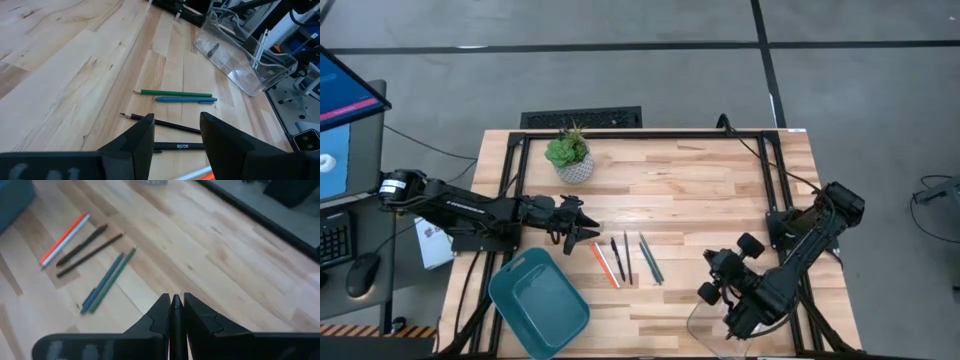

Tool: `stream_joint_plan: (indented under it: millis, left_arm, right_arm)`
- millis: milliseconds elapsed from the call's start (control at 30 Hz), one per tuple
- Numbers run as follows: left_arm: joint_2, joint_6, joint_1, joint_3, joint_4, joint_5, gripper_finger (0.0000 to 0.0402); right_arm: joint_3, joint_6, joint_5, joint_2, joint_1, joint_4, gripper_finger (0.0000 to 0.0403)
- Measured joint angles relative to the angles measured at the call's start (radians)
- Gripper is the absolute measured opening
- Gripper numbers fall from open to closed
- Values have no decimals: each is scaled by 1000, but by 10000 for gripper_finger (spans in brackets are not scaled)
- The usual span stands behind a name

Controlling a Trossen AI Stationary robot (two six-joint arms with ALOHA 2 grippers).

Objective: Sort pens & pencils
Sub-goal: Put the right black pen into the transparent bin

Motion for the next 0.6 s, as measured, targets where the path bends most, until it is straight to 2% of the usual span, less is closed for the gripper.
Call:
stream_joint_plan:
  millis: [300,600]
  left_arm:
    - [0,-4,0,0,-1,0,149]
    - [0,-13,0,0,-7,0,149]
  right_arm:
    - [0,1,-131,0,27,-1,66]
    - [0,-2,-148,0,135,3,66]
